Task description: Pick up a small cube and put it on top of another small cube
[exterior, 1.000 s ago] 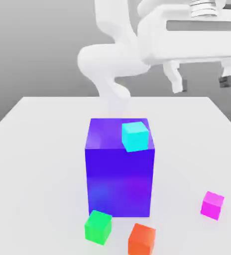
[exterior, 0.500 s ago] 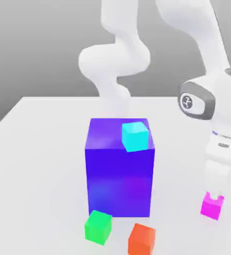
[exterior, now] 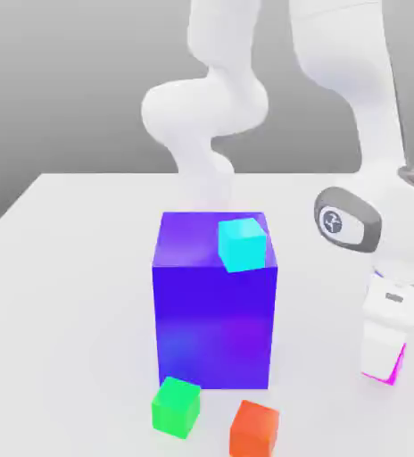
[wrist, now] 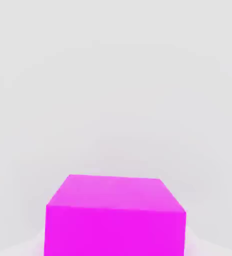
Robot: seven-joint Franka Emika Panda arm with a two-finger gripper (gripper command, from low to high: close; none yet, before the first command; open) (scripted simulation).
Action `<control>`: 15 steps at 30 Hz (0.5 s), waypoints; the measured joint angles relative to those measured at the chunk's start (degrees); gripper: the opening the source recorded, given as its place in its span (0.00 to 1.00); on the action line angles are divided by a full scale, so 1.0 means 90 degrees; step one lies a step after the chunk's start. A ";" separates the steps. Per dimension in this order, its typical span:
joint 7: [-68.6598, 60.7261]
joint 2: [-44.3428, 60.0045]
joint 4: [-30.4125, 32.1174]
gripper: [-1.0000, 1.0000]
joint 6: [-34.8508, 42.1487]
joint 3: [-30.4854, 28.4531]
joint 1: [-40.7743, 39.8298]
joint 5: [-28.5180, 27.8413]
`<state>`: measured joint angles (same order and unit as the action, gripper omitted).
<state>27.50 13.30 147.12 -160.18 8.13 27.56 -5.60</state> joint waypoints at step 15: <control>-0.0165 -0.2342 -0.0435 0.00 0.1356 -0.0269 -0.0821 -0.0480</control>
<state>26.02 -7.78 143.21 -147.97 5.71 20.17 -9.92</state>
